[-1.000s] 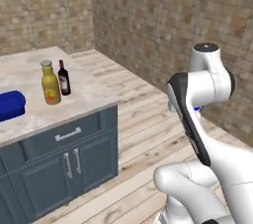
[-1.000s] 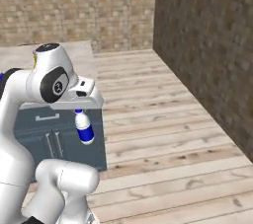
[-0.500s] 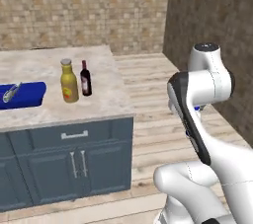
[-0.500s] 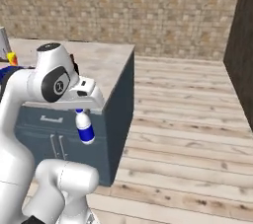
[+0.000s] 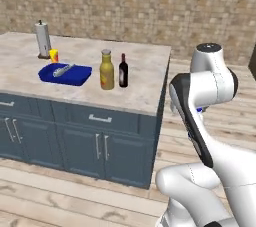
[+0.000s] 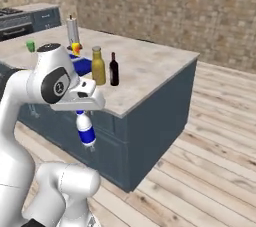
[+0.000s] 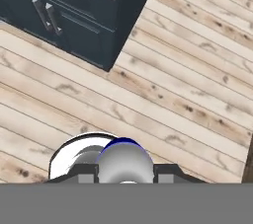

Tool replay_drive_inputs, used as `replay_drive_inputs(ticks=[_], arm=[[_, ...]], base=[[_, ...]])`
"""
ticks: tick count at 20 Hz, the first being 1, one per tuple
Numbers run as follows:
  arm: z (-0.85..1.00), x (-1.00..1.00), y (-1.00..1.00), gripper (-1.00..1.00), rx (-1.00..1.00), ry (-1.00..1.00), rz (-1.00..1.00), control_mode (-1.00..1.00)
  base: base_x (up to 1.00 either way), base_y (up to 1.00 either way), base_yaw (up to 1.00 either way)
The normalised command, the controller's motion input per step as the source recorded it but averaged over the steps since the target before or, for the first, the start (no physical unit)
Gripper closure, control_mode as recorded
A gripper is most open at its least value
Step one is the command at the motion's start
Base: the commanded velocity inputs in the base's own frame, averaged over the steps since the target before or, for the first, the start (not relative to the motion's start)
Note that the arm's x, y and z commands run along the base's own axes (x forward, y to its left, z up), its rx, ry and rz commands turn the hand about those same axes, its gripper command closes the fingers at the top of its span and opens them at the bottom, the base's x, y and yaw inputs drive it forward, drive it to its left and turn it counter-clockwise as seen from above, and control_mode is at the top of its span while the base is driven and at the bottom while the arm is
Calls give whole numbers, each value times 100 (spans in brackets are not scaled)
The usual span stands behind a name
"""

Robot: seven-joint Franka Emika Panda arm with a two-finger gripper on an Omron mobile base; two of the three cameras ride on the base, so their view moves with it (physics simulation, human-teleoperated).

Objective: Place the drinks on the dining counter in a tight cluster.

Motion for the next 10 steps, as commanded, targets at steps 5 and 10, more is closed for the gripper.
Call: replay_drive_inputs(ticks=[5,10], arm=[[0,0,0,100,0,0,0,100],[0,0,0,100,0,0,0,100]], base=[[4,-100,49],[49,-85,25]])
